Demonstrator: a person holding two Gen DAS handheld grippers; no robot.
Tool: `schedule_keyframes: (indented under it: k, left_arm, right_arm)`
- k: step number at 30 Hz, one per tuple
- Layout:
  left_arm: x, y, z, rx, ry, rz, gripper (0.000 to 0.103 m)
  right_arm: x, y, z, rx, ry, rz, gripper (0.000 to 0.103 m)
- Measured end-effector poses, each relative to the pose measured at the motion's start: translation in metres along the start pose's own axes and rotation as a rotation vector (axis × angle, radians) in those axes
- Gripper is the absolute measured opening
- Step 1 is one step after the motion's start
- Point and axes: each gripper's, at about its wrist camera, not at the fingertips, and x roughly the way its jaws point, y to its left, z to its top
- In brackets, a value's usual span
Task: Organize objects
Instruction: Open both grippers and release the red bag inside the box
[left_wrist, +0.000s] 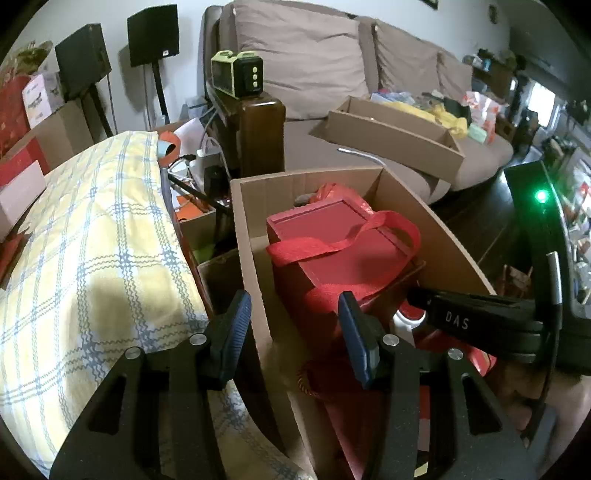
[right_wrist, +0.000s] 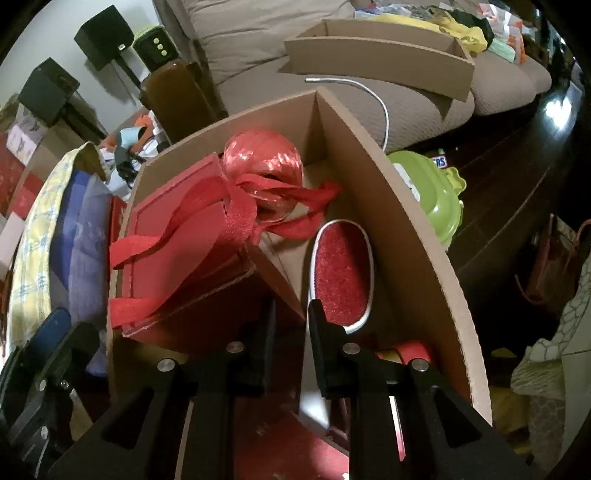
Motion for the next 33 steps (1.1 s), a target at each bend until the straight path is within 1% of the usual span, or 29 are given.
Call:
schedule_keyframes:
  k: [3, 4, 6, 9, 13, 15, 16, 19, 21, 24, 26, 30, 32, 33]
  left_arm:
    - [0.001, -0.002, -0.001, 0.009, -0.003, 0.0, 0.05]
    - [0.001, -0.003, 0.0, 0.013, -0.004, 0.0, 0.051]
    - [0.001, -0.004, -0.001, 0.017, -0.006, 0.003, 0.051]
    - [0.0, -0.003, -0.001, 0.004, -0.015, -0.011, 0.051]
    - [-0.003, 0.002, 0.001, -0.027, -0.029, -0.042, 0.051]
    - [-0.003, 0.002, 0.002, -0.033, -0.034, -0.053, 0.051]
    - [-0.004, 0.003, 0.002, -0.035, -0.034, -0.057, 0.051]
    - [-0.007, 0.006, 0.003, -0.049, -0.038, -0.078, 0.051]
    - [-0.008, 0.007, 0.003, -0.053, -0.04, -0.089, 0.051]
    - [-0.01, 0.008, 0.003, -0.058, -0.048, -0.103, 0.051]
    - [-0.012, 0.008, 0.005, -0.059, -0.058, -0.12, 0.051]
    - [-0.023, 0.007, 0.008, -0.059, -0.078, -0.164, 0.051]
    - [-0.034, 0.009, 0.009, -0.062, -0.102, -0.192, 0.051]
    - [-0.042, 0.011, 0.011, -0.068, -0.127, -0.198, 0.051]
  right_arm:
    - [0.002, 0.002, -0.001, -0.004, -0.001, -0.019, 0.019]
    - [0.003, 0.005, -0.002, -0.027, -0.006, -0.04, 0.018]
    - [0.003, 0.007, -0.003, -0.045, -0.01, -0.045, 0.016]
    - [0.002, 0.001, -0.001, -0.015, -0.007, -0.015, 0.015]
    - [-0.006, -0.02, 0.003, 0.068, -0.054, -0.044, 0.015]
    - [-0.009, -0.03, 0.005, 0.105, -0.068, -0.025, 0.015]
    - [-0.01, -0.032, 0.006, 0.106, -0.076, 0.005, 0.015]
    - [-0.009, -0.026, 0.009, 0.054, -0.079, 0.09, 0.015]
    - [-0.007, -0.014, 0.009, 0.007, -0.073, 0.118, 0.014]
    - [-0.005, 0.002, 0.005, -0.054, -0.056, 0.12, 0.013]
    - [-0.004, 0.005, 0.002, -0.059, -0.046, 0.118, 0.013]
    - [-0.009, -0.005, -0.003, -0.031, -0.046, 0.087, 0.014]
    - [-0.017, -0.012, -0.006, -0.013, -0.058, 0.077, 0.014]
    - [-0.023, -0.018, -0.009, 0.003, -0.068, 0.073, 0.014]
